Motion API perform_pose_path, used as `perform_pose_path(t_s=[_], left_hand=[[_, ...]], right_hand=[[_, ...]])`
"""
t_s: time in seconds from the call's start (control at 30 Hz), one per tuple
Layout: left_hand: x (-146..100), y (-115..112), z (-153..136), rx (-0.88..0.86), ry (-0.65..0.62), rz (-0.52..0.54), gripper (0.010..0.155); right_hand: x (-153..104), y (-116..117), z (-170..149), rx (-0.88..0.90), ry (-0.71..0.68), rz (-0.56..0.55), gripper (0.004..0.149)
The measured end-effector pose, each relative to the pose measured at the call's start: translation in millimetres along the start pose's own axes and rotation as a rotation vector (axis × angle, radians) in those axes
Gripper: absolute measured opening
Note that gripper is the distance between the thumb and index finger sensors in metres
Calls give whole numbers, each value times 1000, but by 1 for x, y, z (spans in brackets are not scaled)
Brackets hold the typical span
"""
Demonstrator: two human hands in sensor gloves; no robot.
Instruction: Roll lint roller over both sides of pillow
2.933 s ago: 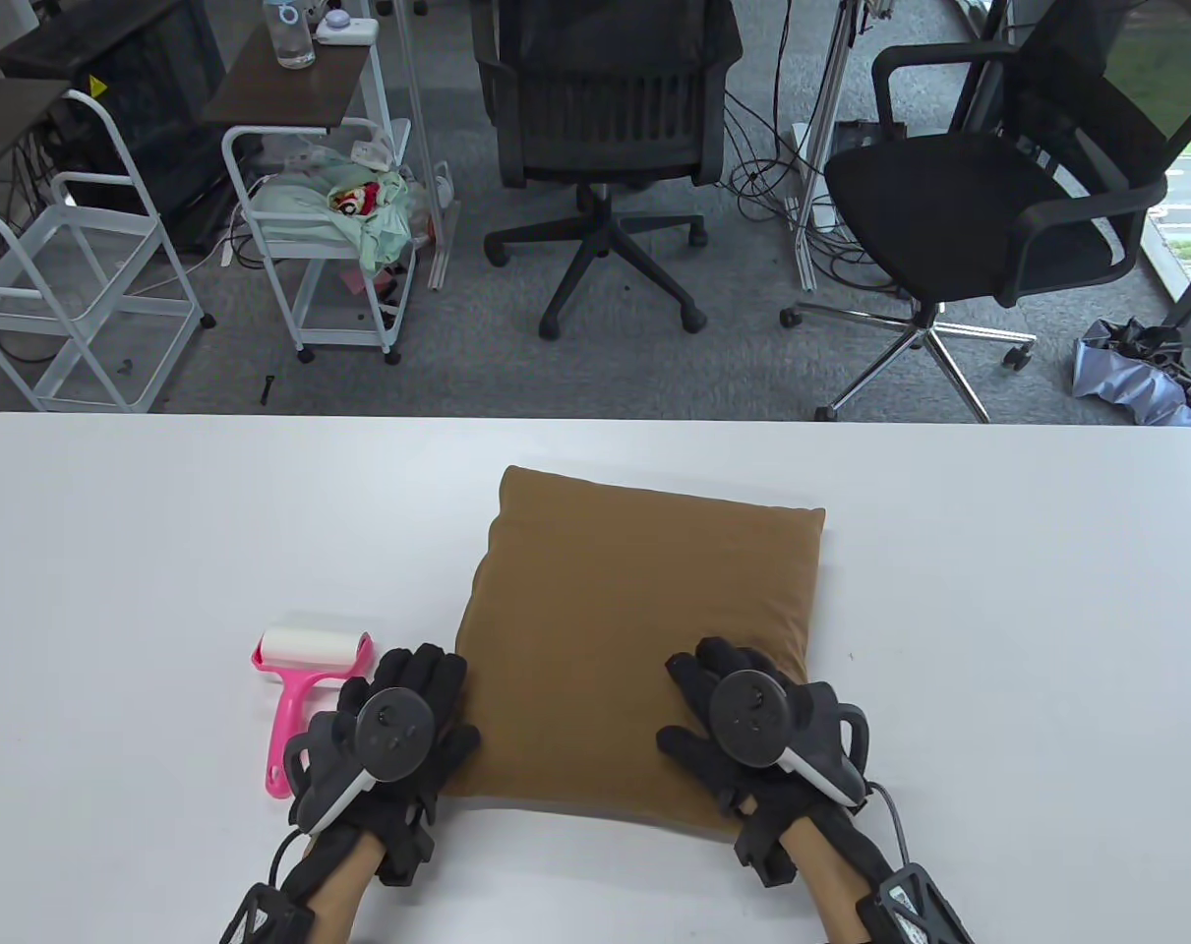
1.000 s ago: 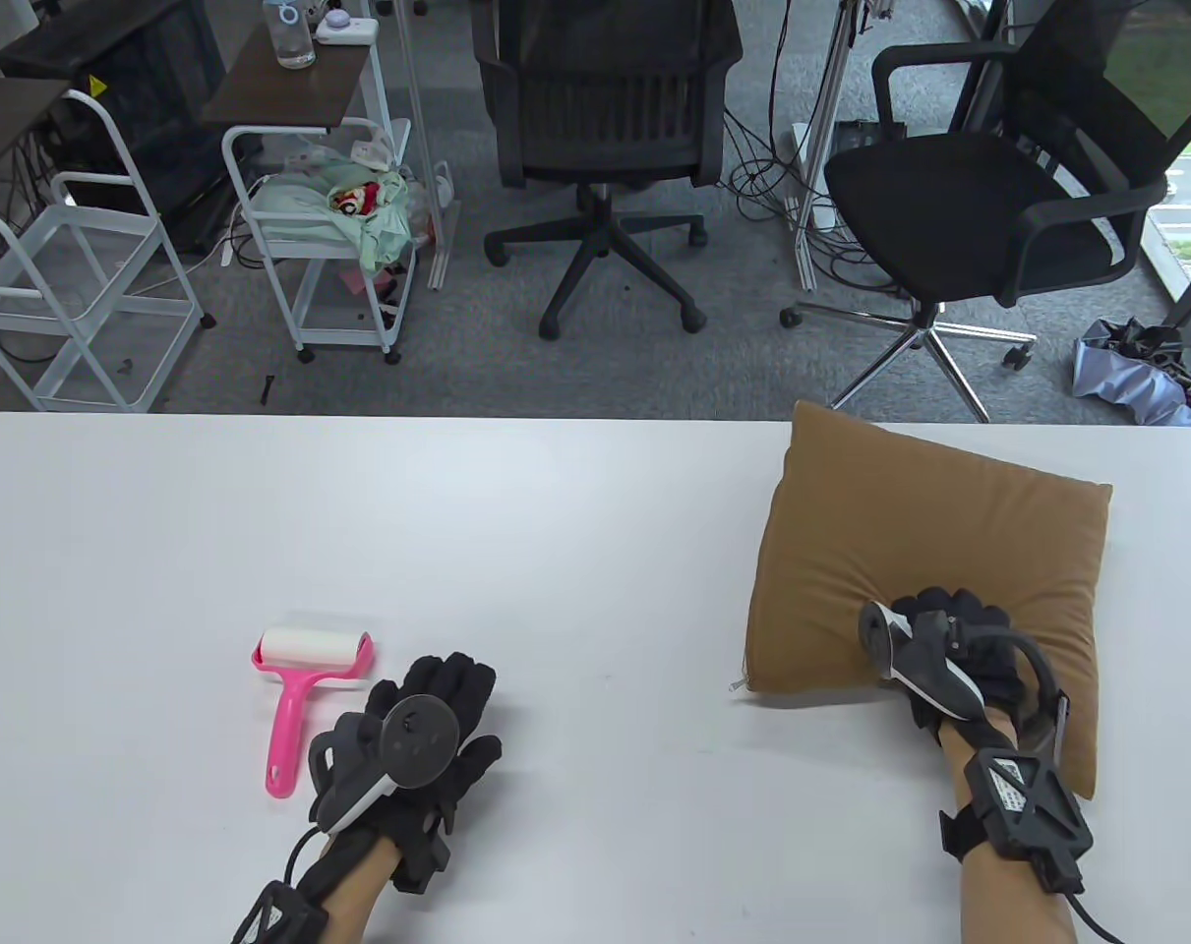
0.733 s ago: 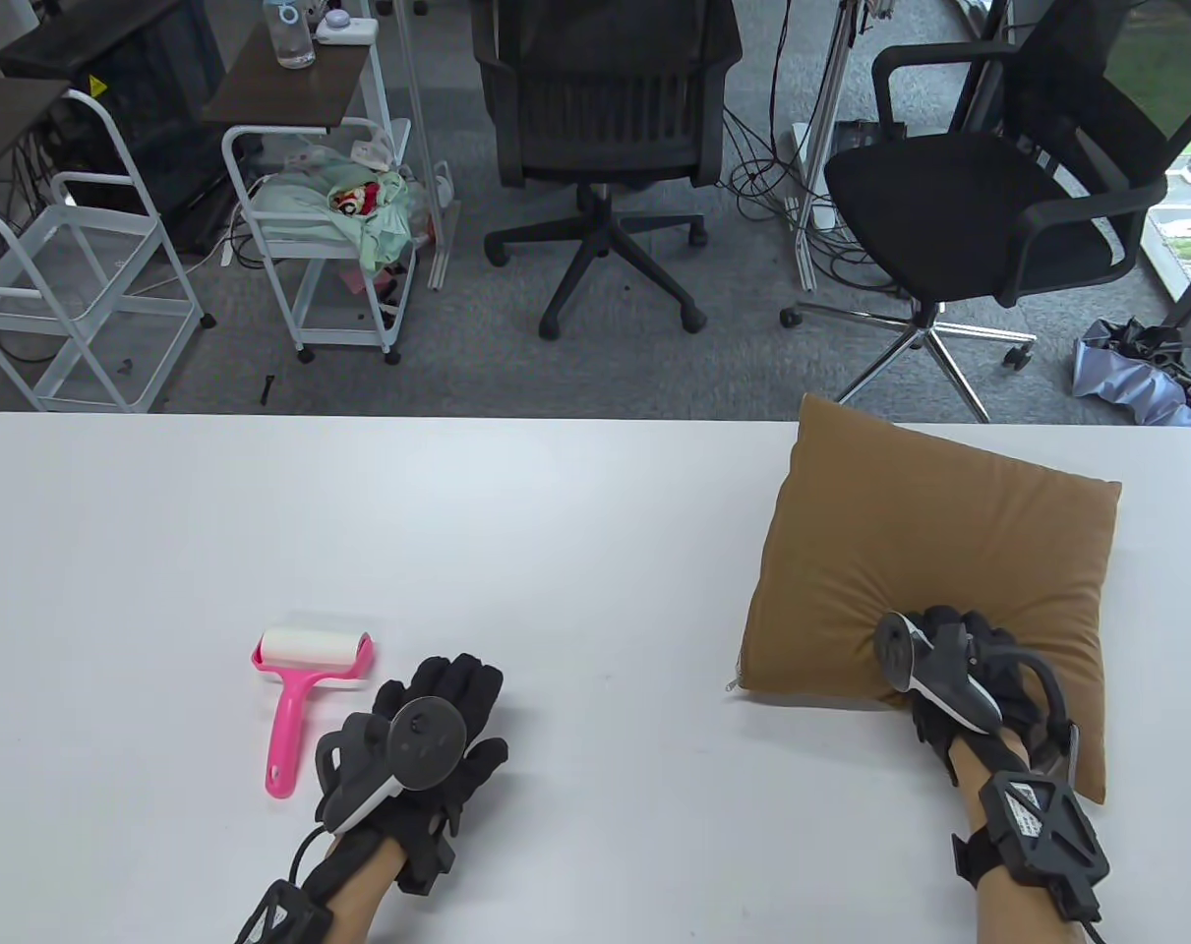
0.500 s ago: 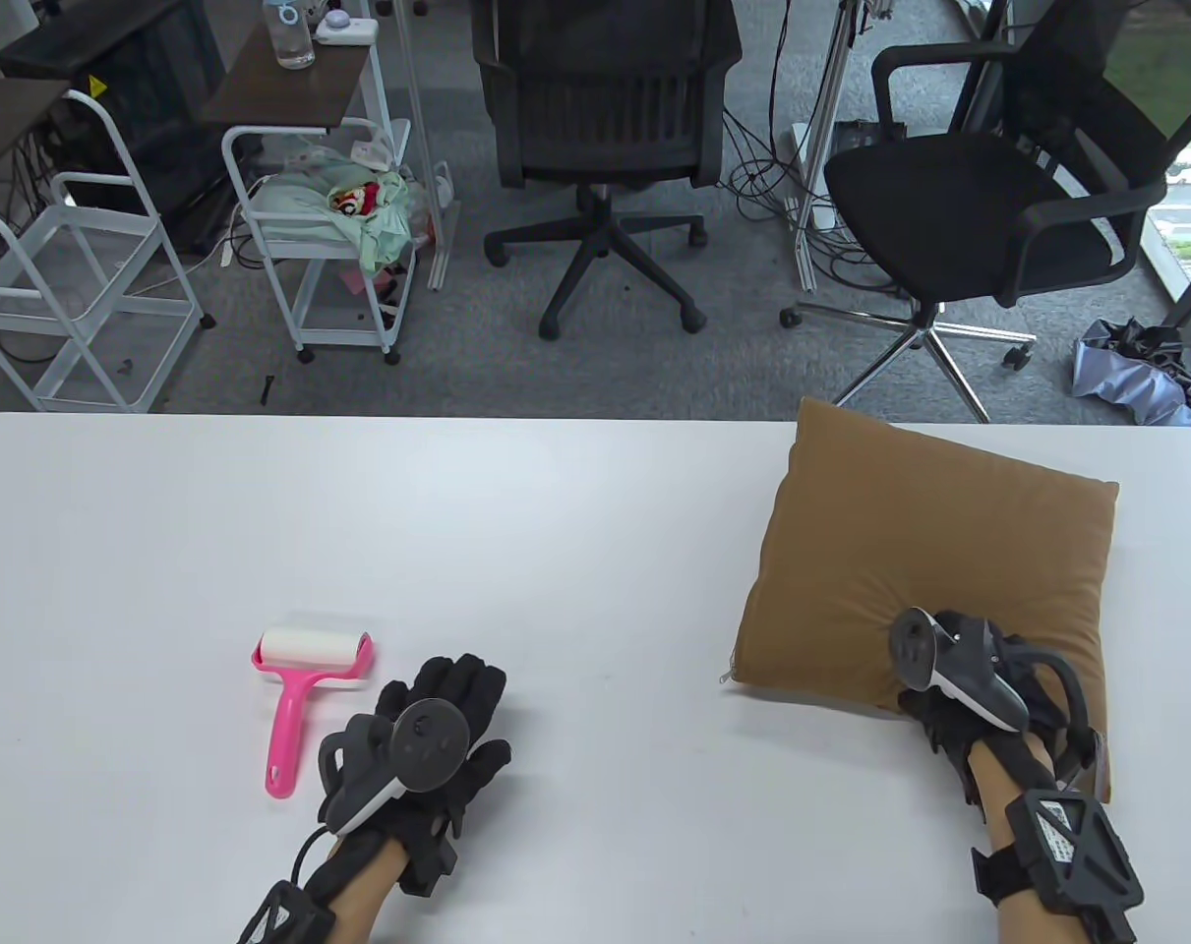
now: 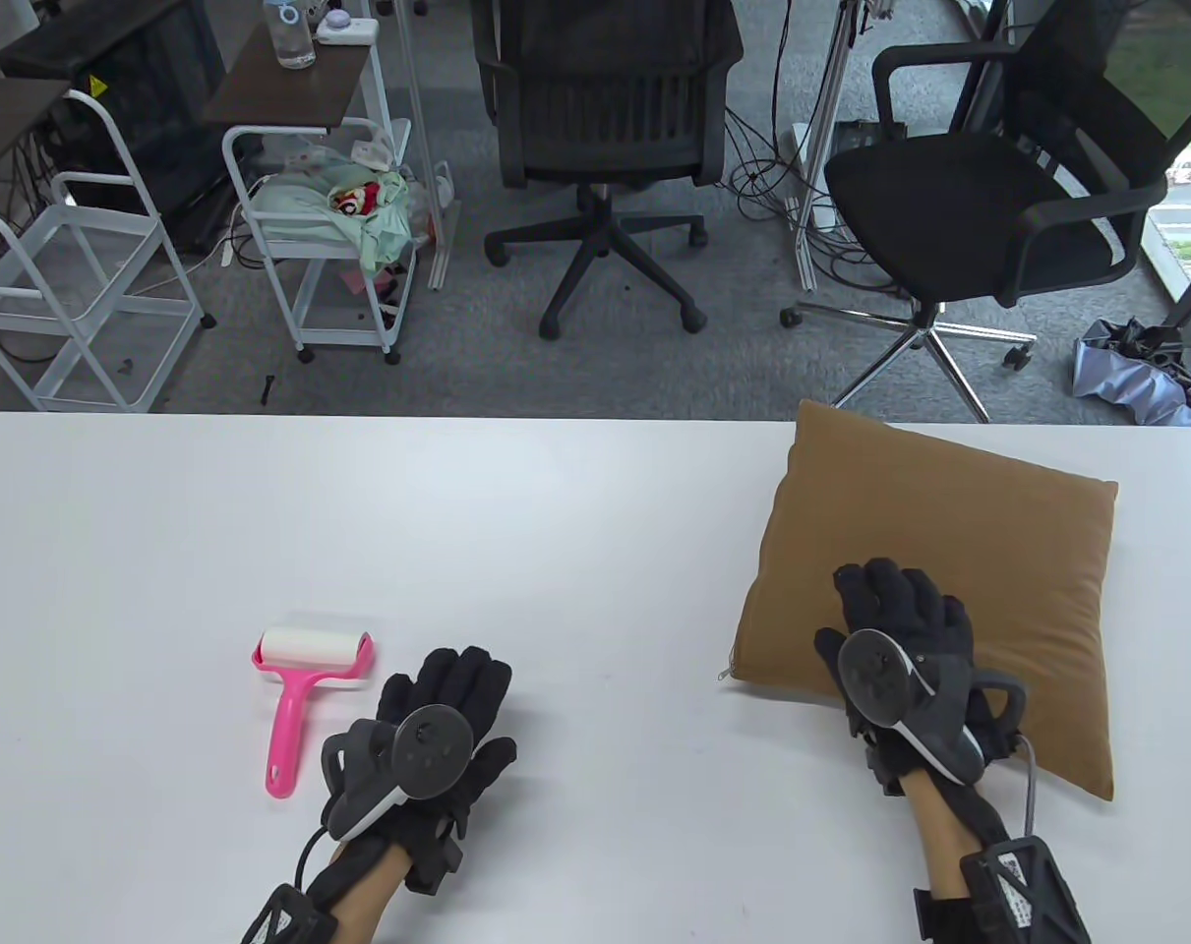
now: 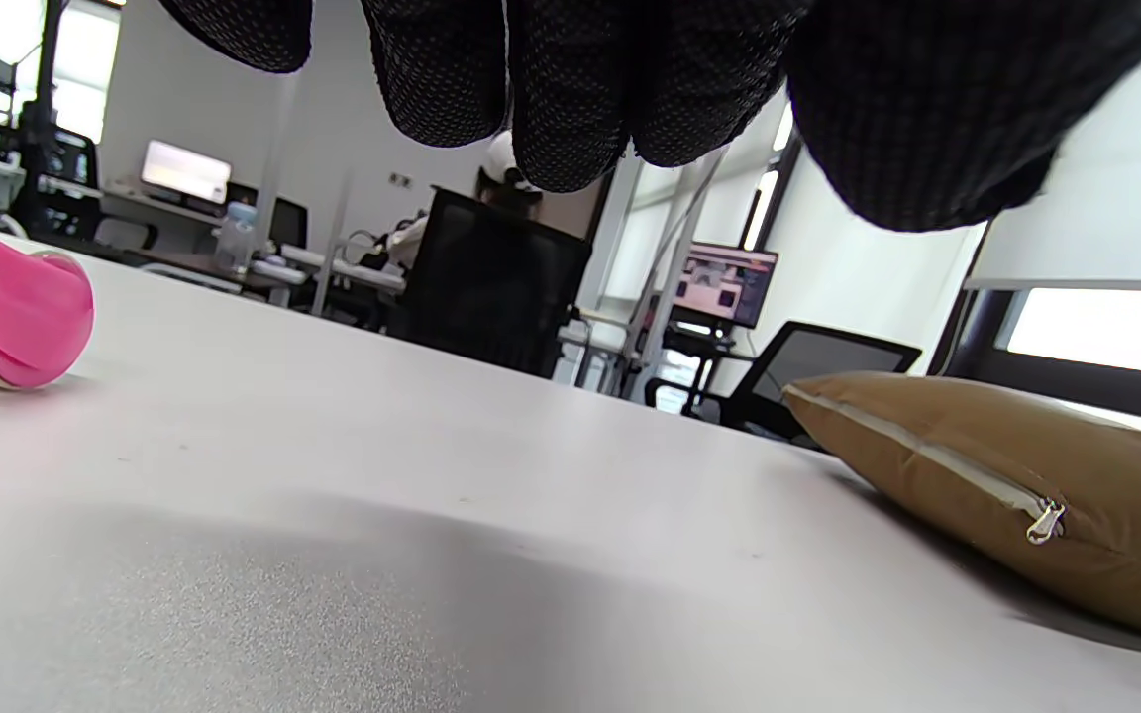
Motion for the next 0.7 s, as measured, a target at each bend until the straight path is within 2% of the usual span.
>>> perform_pose_path(t_s=[0.23, 0.33, 0.7], left_hand=[[0, 2, 0, 6, -3, 28, 76], [0, 1, 2, 16, -8, 33, 77], [6, -9, 8, 50, -18, 16, 76]], right_hand=[[-35, 27, 25, -15, -52, -55, 63], [-43, 39, 27, -41, -73, -8, 64], [-43, 51, 24, -56, -84, 31, 64]])
Point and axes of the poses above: the tracker on the back of each hand, its own z axis roughly to the thumb side, its own x axis roughly from the wrist to the fingertips, y = z × x, the point moved 4 cm from there along x, roughly from the wrist to the fingertips, and after that the axes turned 3 degrees about -z, right-handed, at the moved point
